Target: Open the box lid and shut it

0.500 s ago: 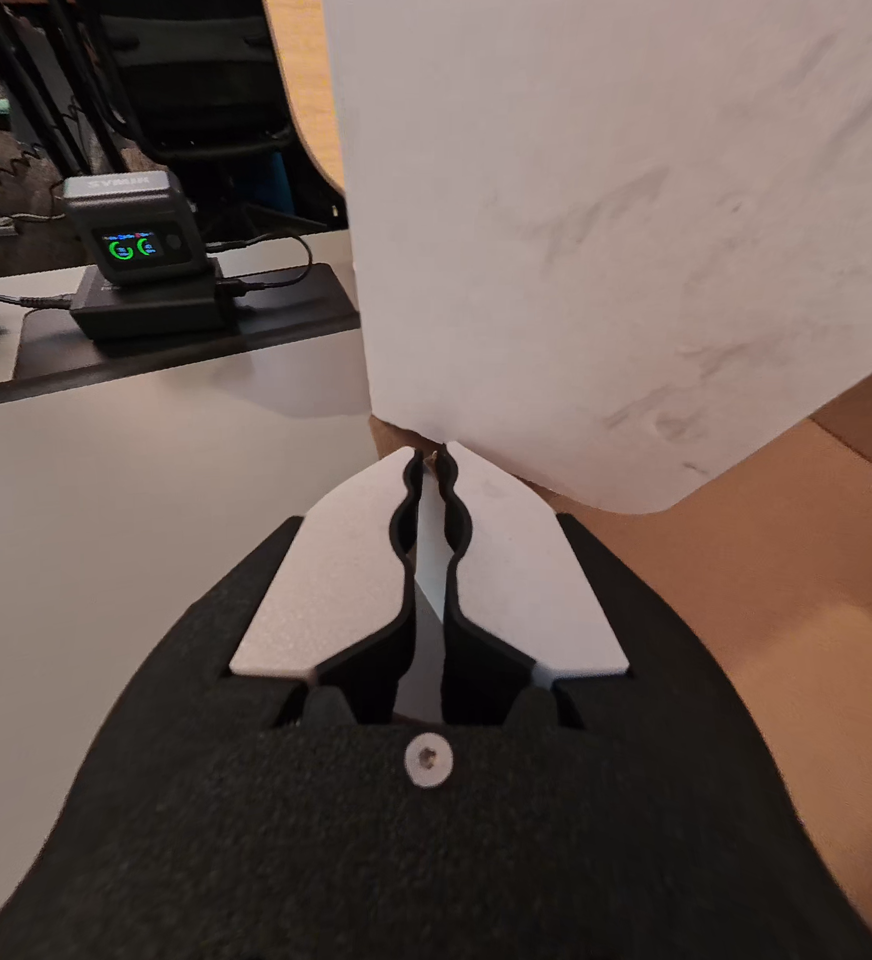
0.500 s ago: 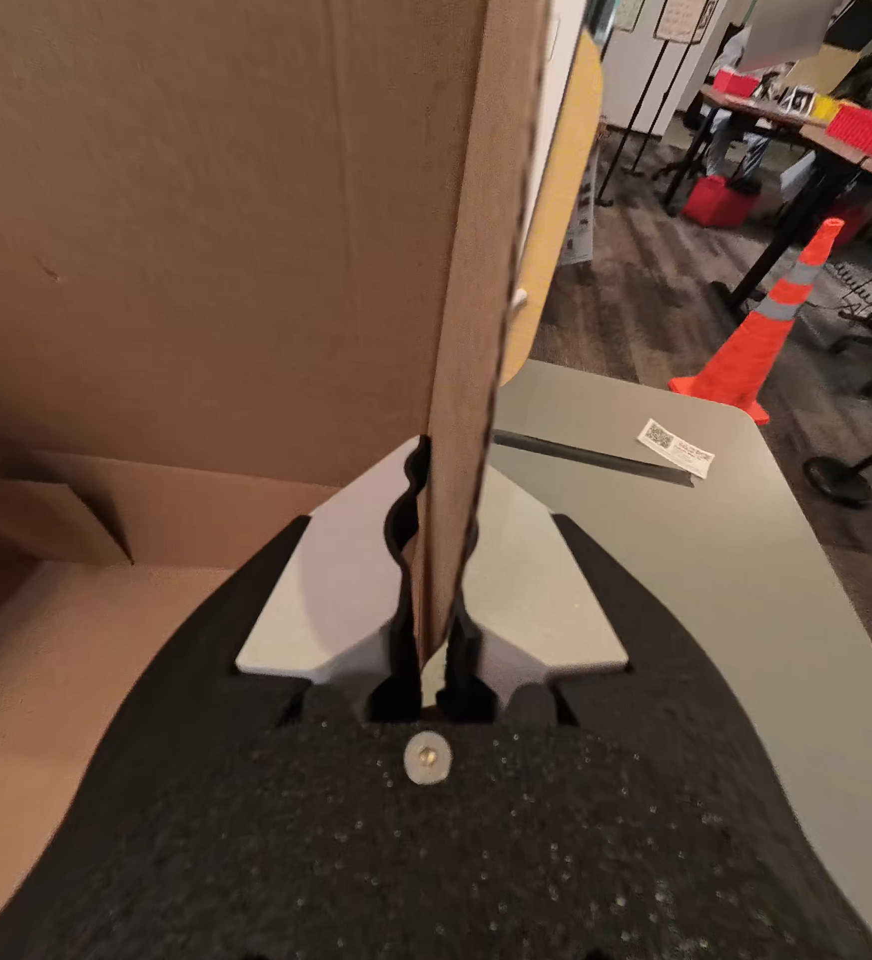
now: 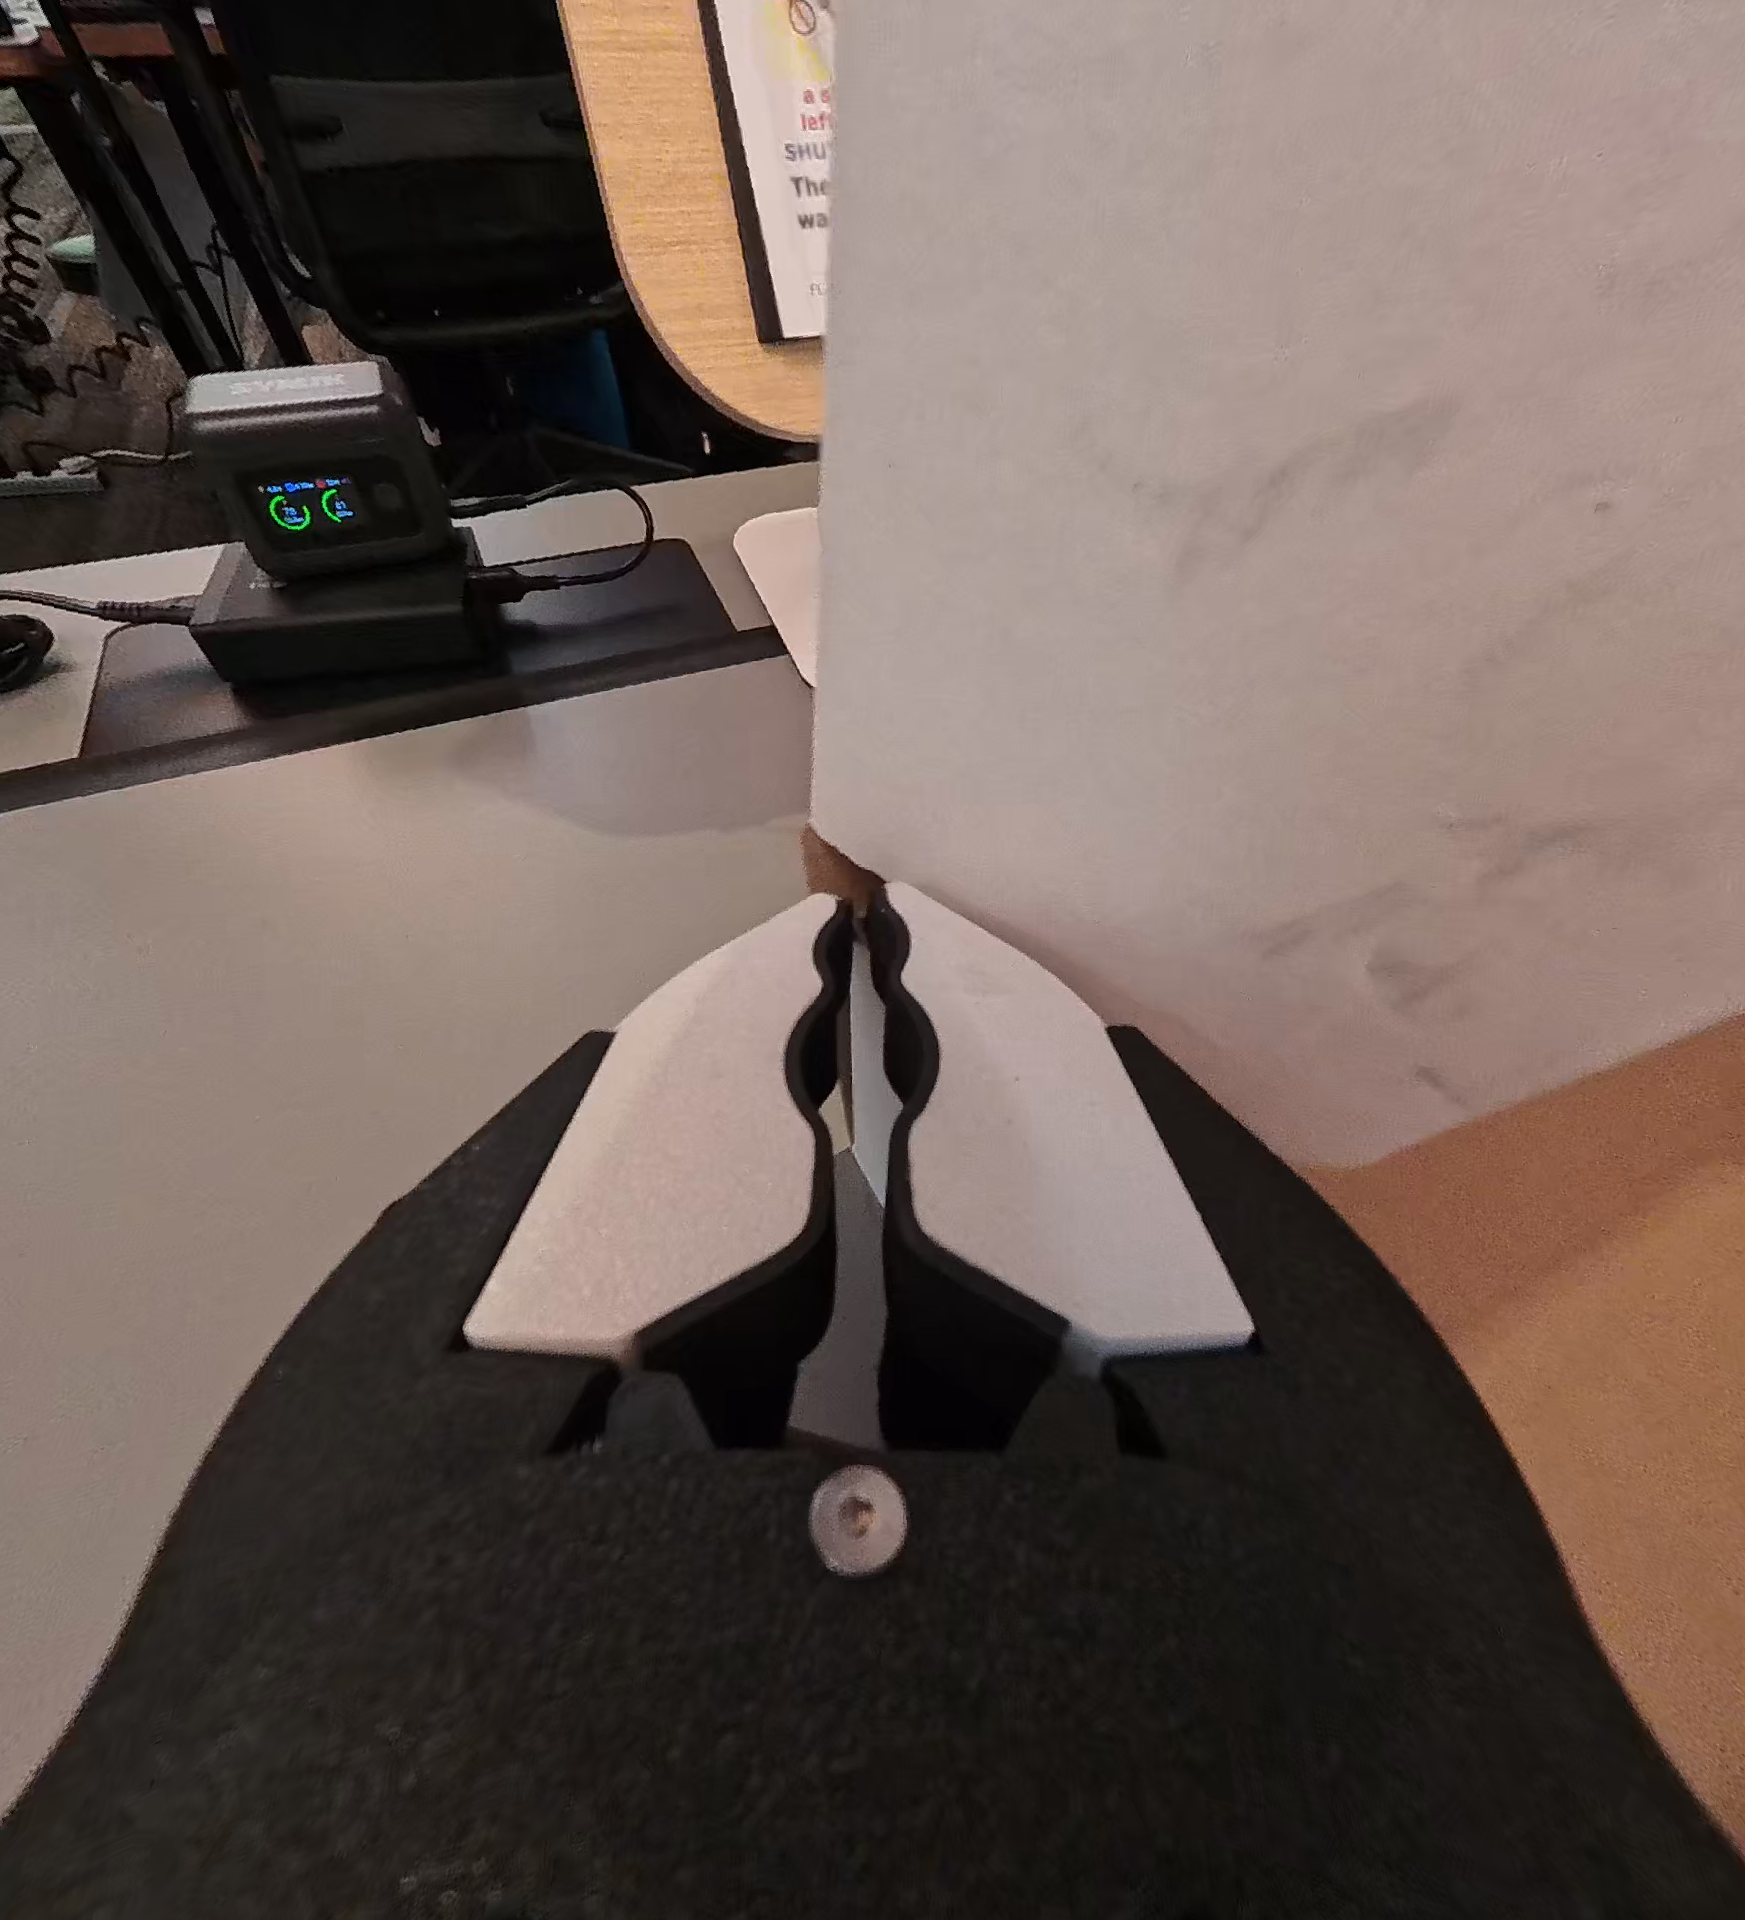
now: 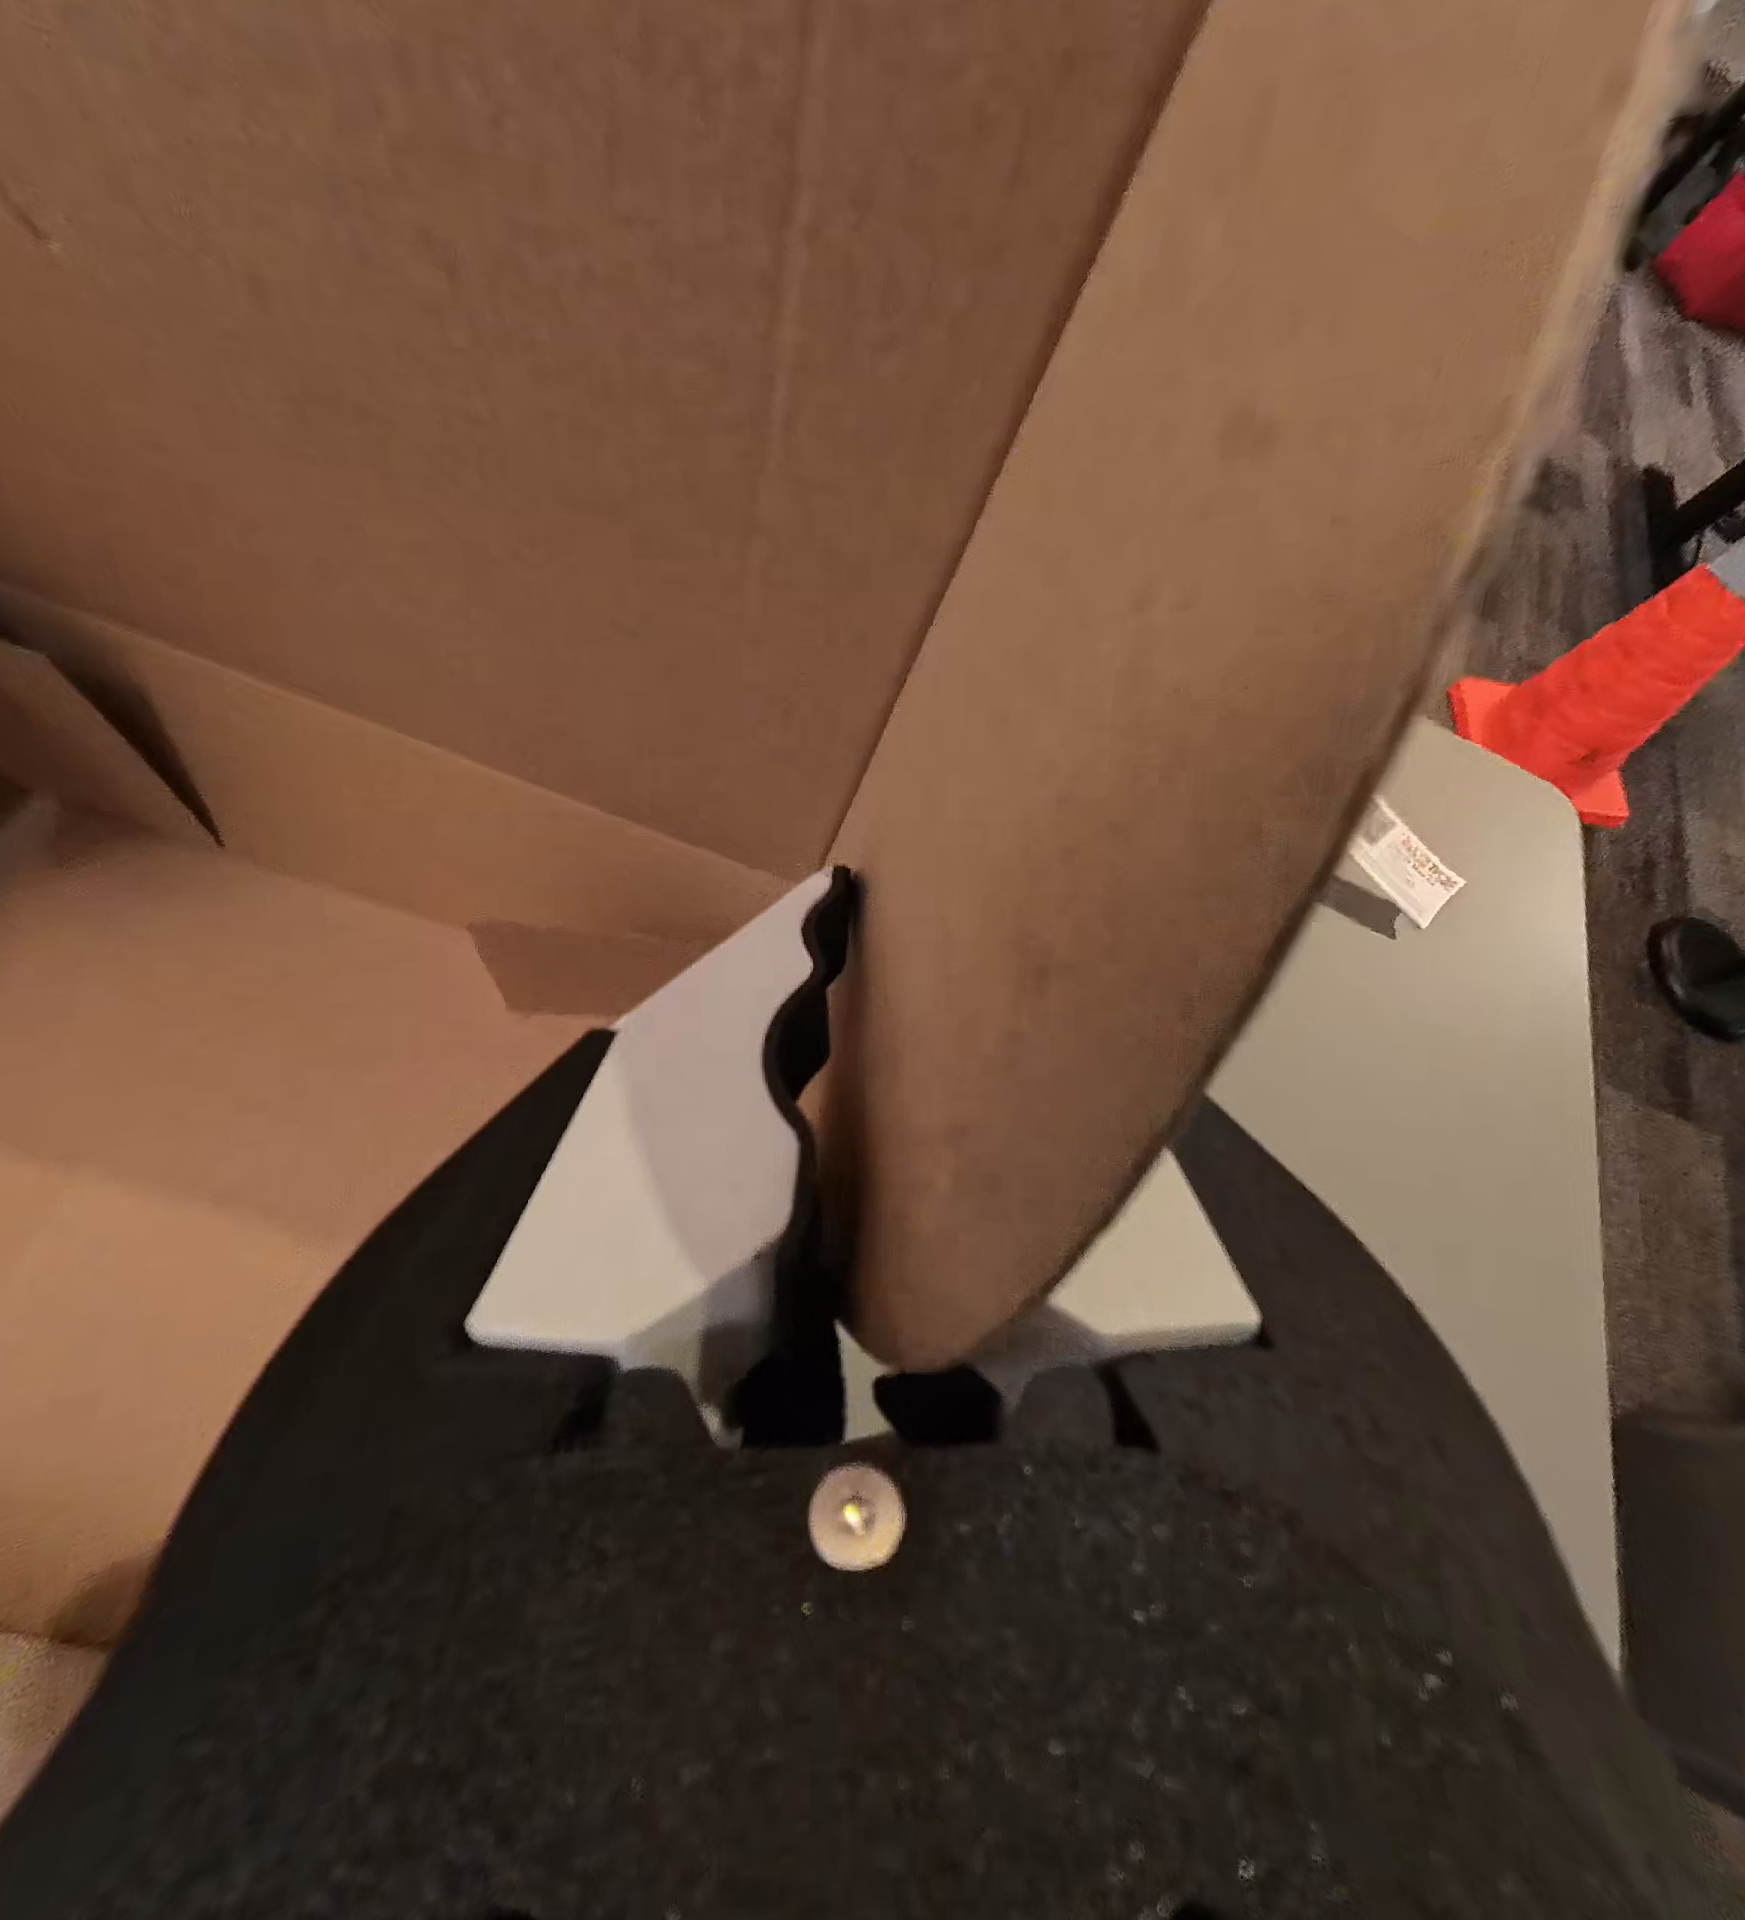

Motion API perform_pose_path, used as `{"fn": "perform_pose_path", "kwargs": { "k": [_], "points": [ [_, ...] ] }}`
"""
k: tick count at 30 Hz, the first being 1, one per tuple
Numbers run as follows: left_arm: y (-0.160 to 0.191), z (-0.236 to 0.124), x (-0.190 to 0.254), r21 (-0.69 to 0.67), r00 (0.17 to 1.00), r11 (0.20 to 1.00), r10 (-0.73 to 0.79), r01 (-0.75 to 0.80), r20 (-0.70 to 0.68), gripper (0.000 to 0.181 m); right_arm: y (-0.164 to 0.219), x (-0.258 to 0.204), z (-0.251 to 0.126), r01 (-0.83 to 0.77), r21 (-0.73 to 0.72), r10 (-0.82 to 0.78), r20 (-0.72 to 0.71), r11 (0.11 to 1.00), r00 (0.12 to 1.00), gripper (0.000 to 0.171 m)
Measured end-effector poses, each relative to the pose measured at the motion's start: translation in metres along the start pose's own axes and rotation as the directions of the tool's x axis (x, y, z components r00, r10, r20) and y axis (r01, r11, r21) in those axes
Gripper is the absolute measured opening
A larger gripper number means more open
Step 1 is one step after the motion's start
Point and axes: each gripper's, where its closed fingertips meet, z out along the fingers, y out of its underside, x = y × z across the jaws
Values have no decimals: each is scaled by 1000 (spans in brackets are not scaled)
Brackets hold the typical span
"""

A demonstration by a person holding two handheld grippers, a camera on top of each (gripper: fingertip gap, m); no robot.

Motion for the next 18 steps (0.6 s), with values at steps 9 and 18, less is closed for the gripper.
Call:
{"fn": "perform_pose_path", "kwargs": {
  "k": [9, 18],
  "points": [
    [0, 1, 4, -5, 999, 1000, 20, -20, 27, 2, -15, 0, 7, -143, -113, 150, 65, 983, 986, 1],
    [-1, 3, 7, 2, 999, 999, 37, -37, 33, 2, -15, 5, 13, -172, -145, 185, 88, 974, 979, 1]
  ]
}}
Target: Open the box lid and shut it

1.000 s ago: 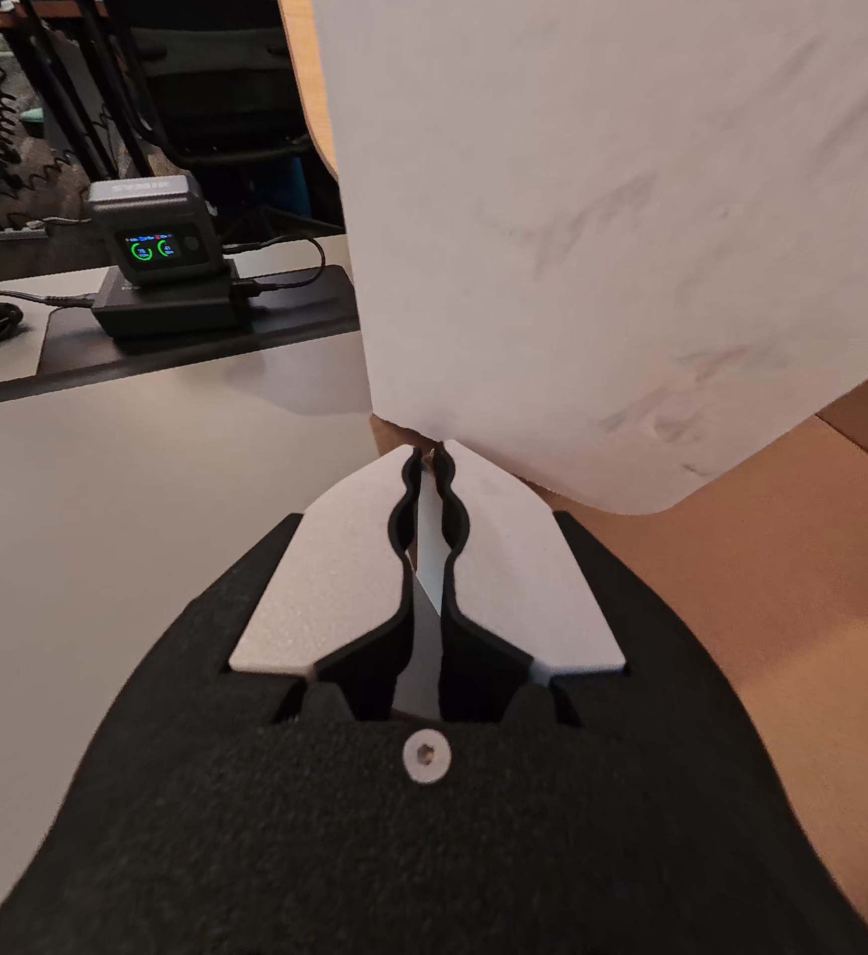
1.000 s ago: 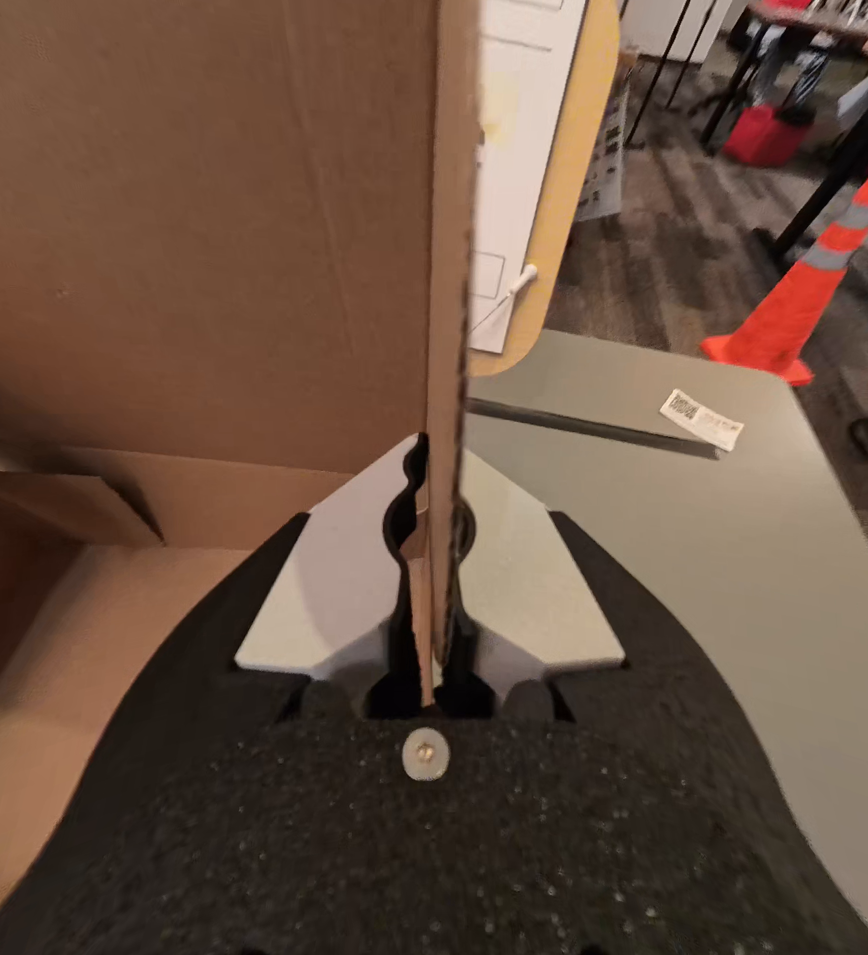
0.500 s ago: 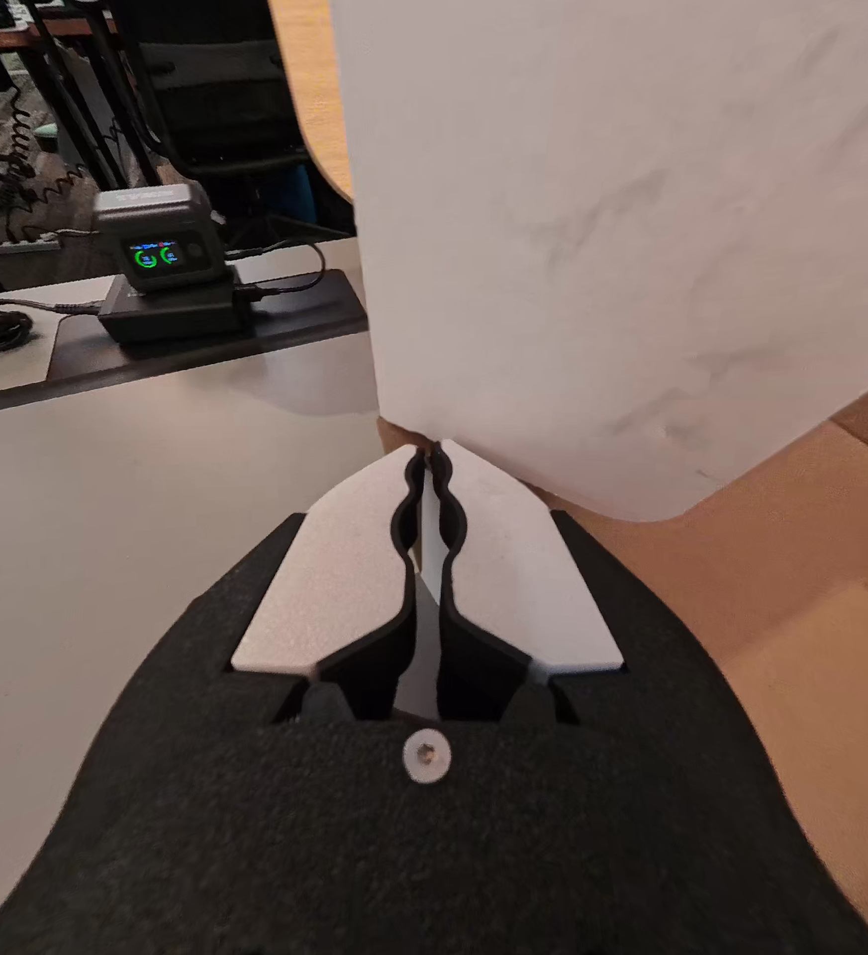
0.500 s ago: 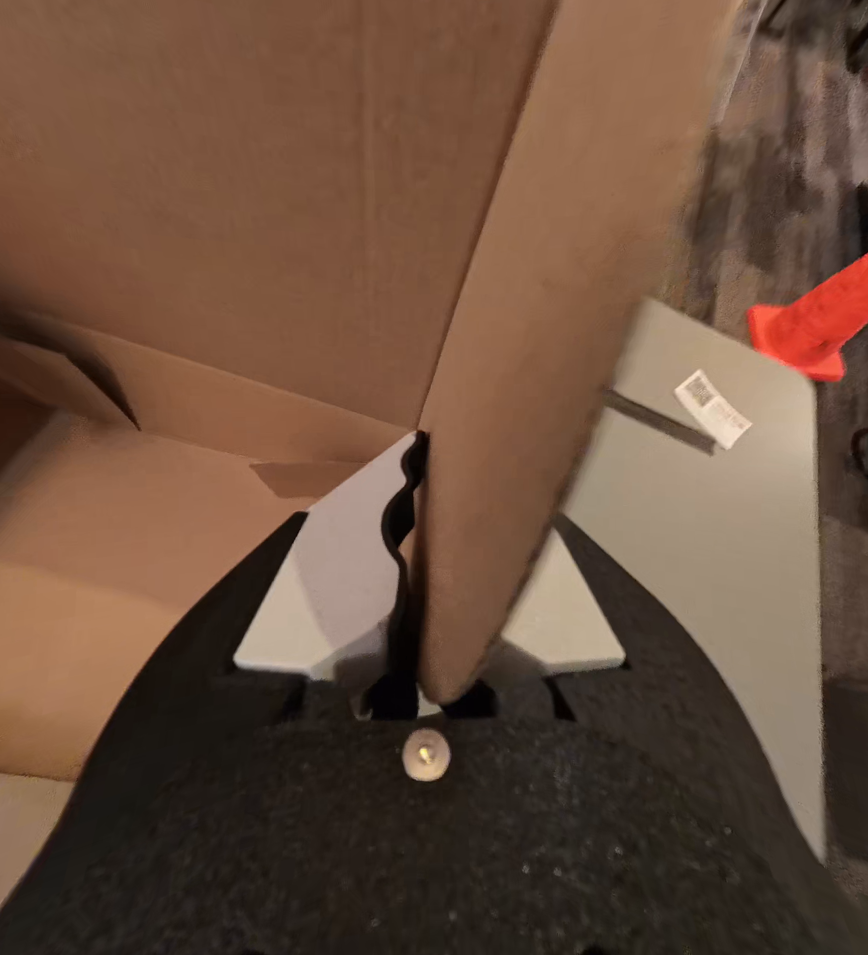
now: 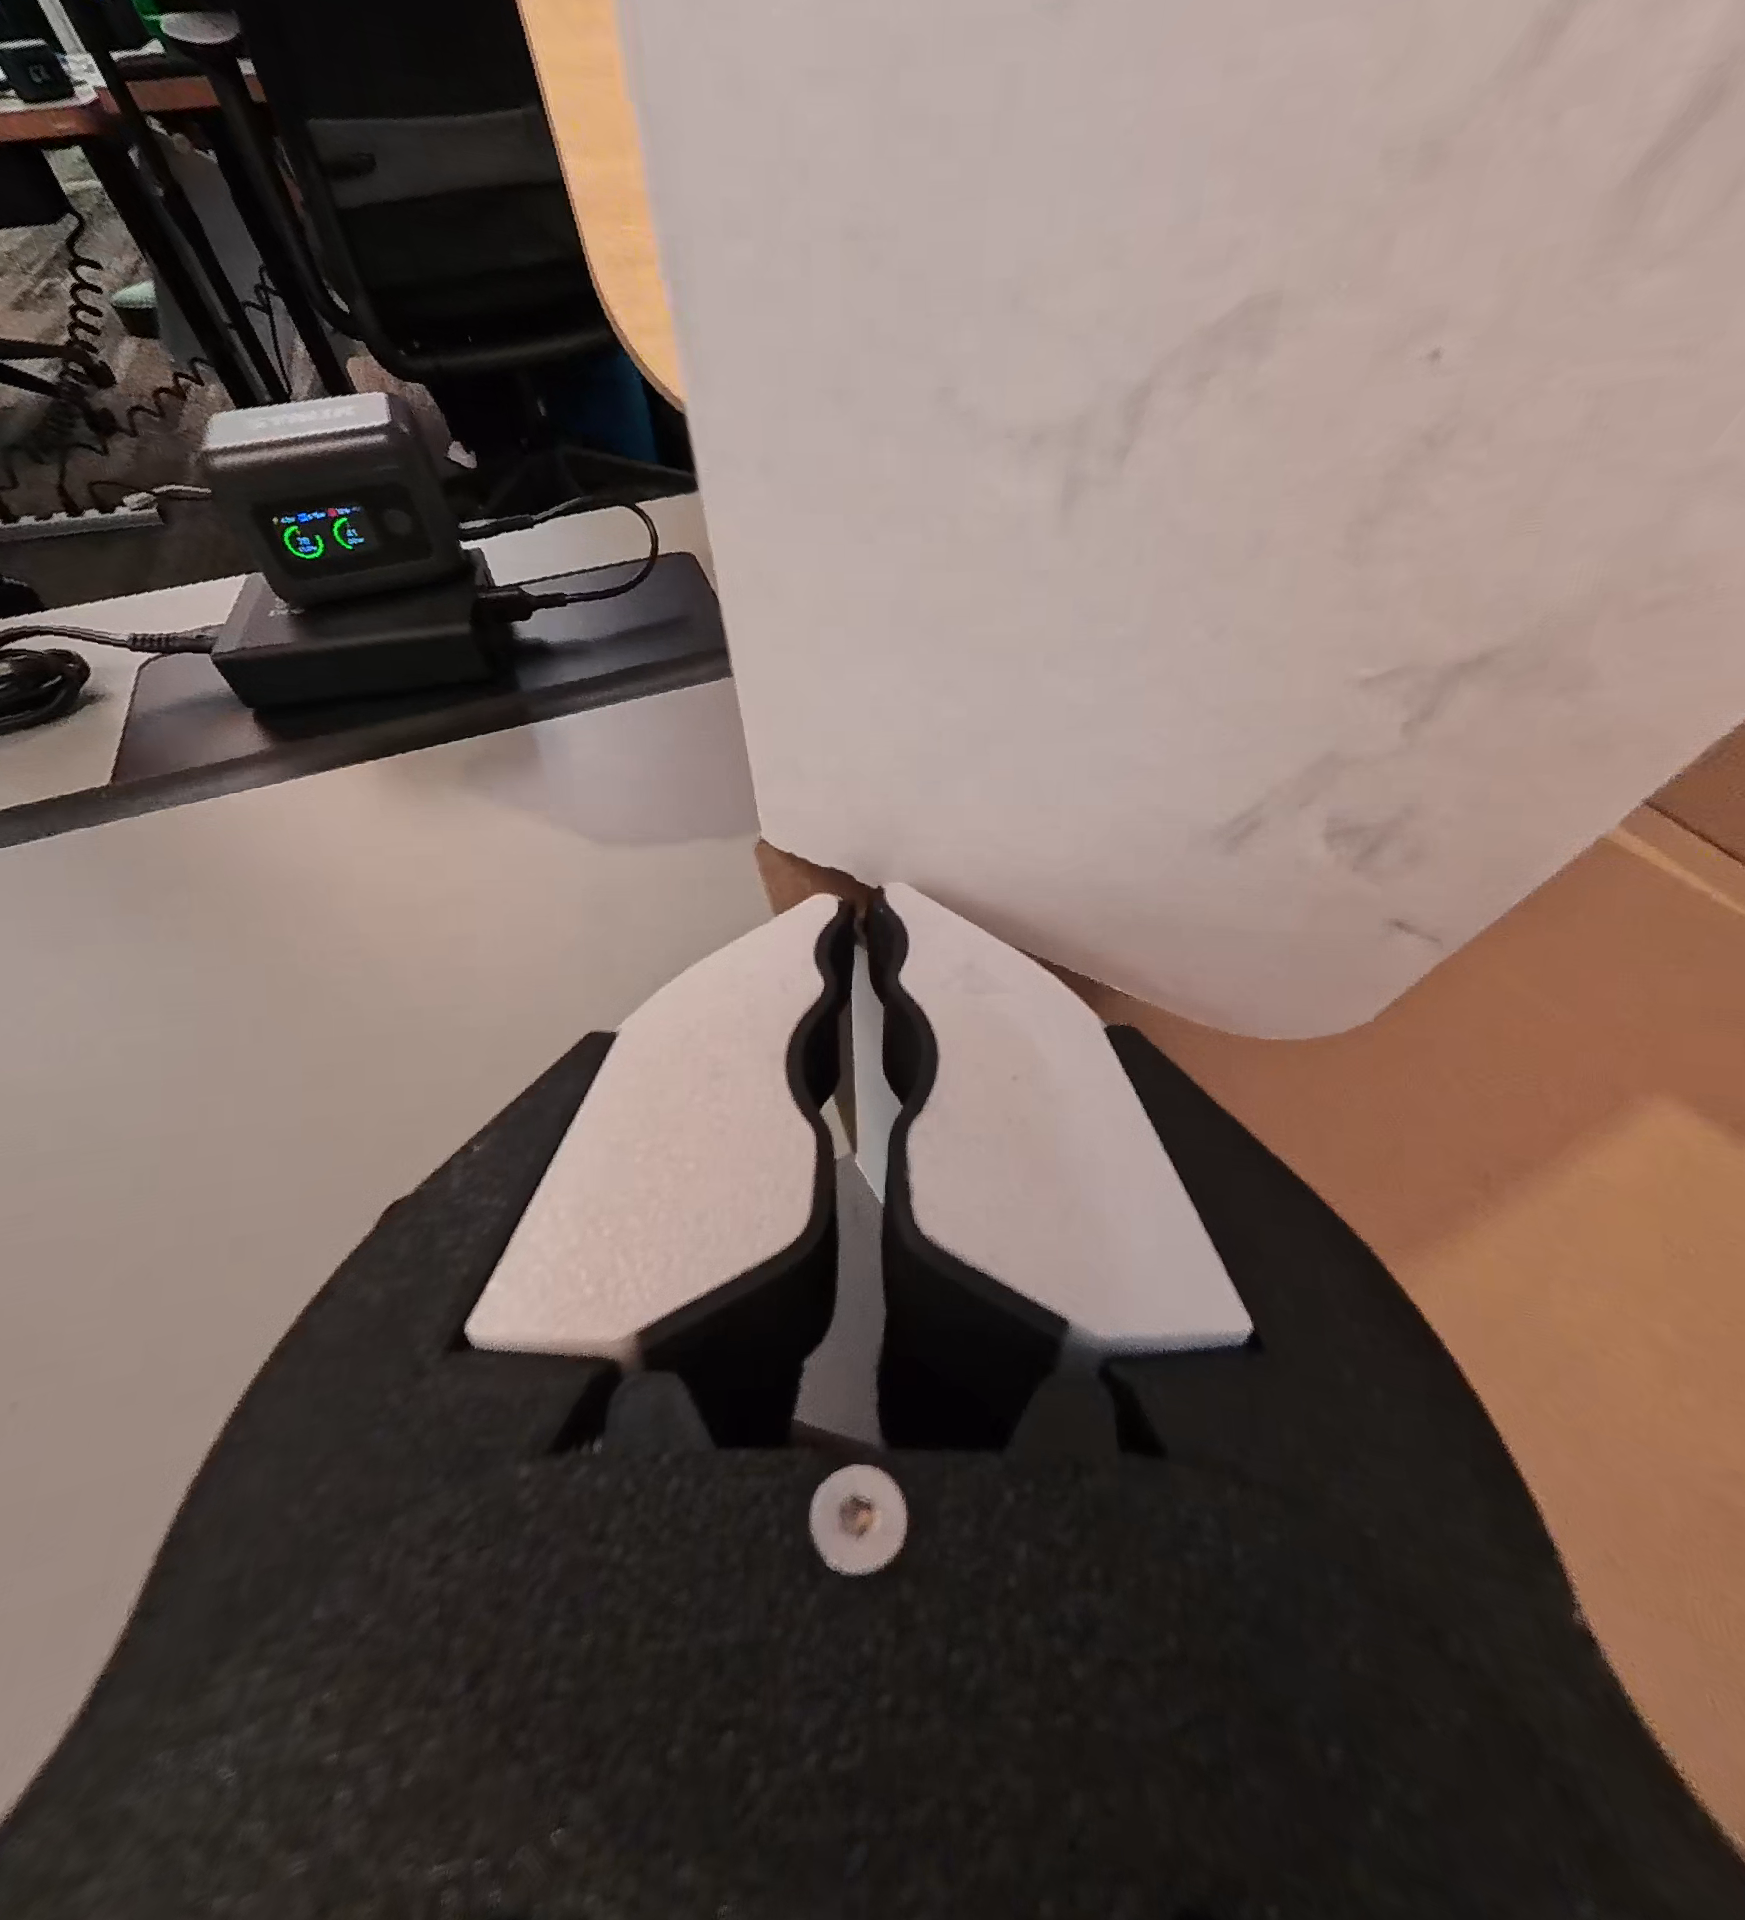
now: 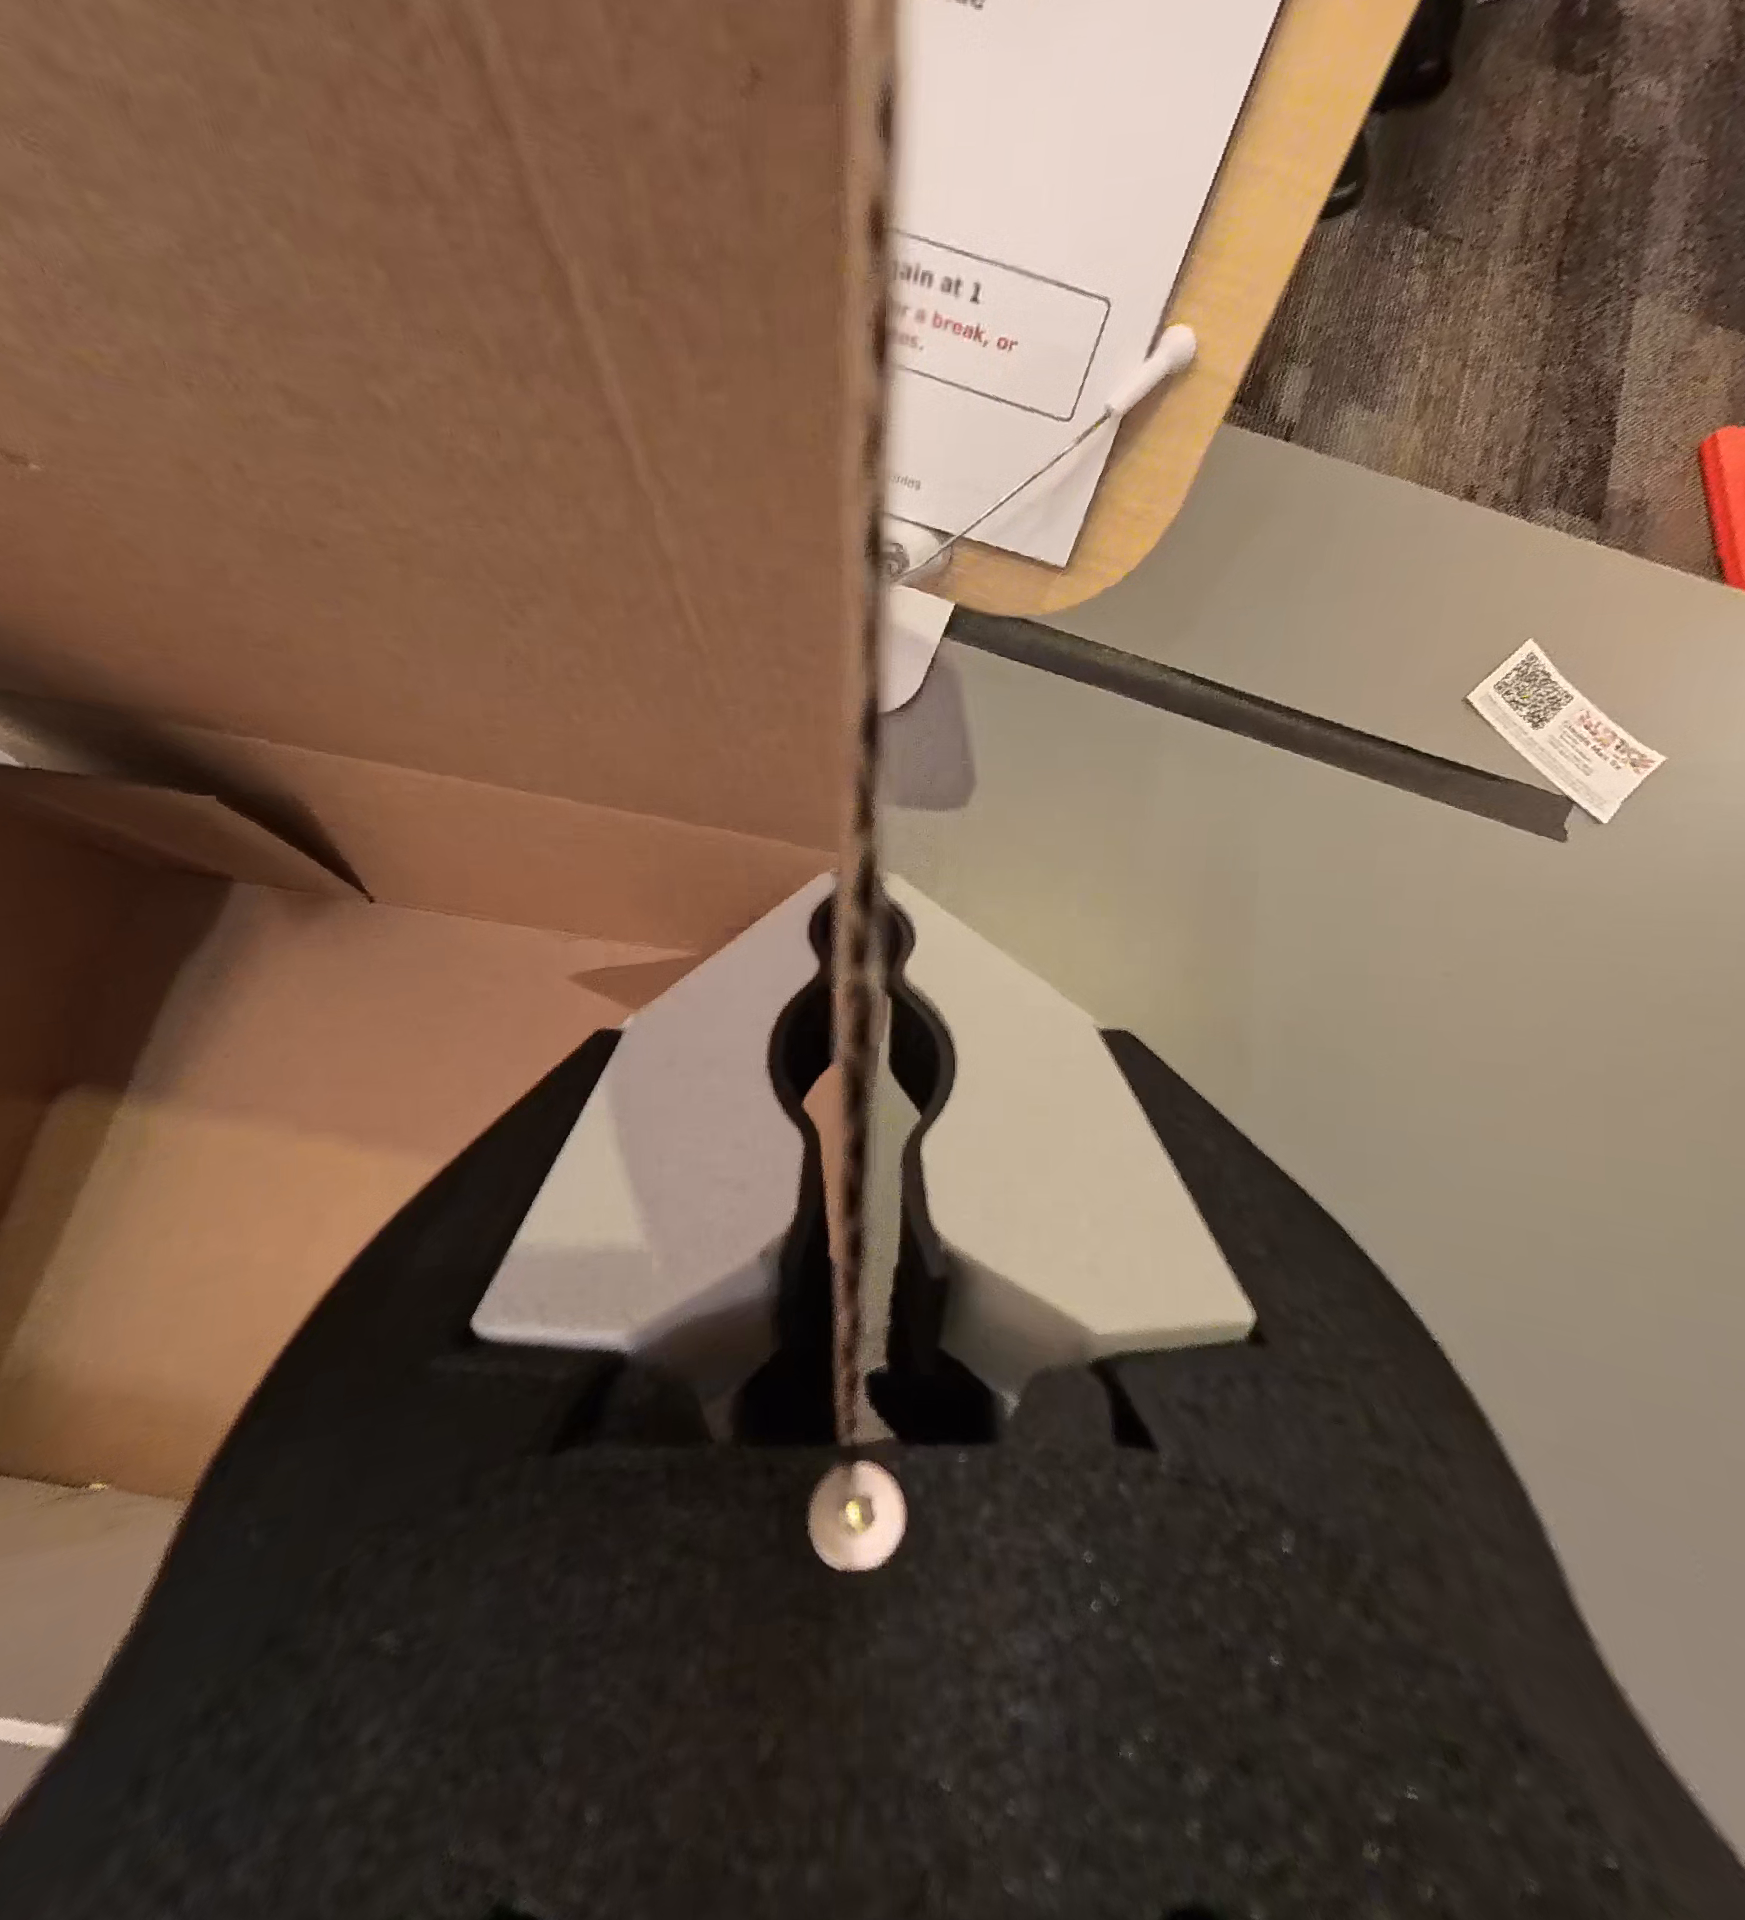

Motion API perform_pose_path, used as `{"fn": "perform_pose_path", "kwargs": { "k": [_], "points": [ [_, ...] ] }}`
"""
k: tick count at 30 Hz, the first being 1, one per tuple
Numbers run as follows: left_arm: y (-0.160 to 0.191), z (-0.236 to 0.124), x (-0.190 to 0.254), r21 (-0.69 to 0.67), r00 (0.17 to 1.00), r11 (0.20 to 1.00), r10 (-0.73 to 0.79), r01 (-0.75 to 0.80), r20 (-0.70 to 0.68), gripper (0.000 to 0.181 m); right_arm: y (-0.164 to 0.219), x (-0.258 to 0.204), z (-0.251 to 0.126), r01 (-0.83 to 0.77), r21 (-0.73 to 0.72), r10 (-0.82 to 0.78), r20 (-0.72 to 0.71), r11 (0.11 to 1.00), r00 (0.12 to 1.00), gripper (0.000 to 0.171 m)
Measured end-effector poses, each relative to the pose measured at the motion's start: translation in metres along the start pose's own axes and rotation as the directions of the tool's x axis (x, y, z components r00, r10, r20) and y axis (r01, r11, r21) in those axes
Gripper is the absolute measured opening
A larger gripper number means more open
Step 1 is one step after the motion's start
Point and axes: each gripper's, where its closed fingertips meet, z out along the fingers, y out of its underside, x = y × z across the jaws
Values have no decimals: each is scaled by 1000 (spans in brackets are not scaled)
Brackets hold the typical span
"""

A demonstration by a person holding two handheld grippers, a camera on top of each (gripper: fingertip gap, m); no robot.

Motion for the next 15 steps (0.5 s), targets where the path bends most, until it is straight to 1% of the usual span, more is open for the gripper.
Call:
{"fn": "perform_pose_path", "kwargs": {
  "k": [2, 4, 8, 11, 15],
  "points": [
    [0, 0, 0, 4, 1000, 1000, -8, 8, -2, 1, -3, -2, 0, -20, 3, 20, 5, 1000, 1000, 0],
    [0, 0, 1, 19, 1000, 999, -27, 27, -13, 1, 2, -1, 4, -82, 23, 82, -5, 996, 997, 1],
    [-1, 0, 2, 43, 998, 998, -52, 53, -31, 2, 13, 0, 11, -182, 162, 189, -28, 970, 982, 0],
    [-1, -2, 2, 55, 995, 996, -65, 69, -71, 2, 20, 0, 10, -129, 247, 151, -72, 960, 986, 2],
    [-2, -9, 6, 38, 975, 989, -133, 142, -175, 6, 28, 1, 5, -66, 292, 109, -134, 954, 985, 1]
  ]
}}
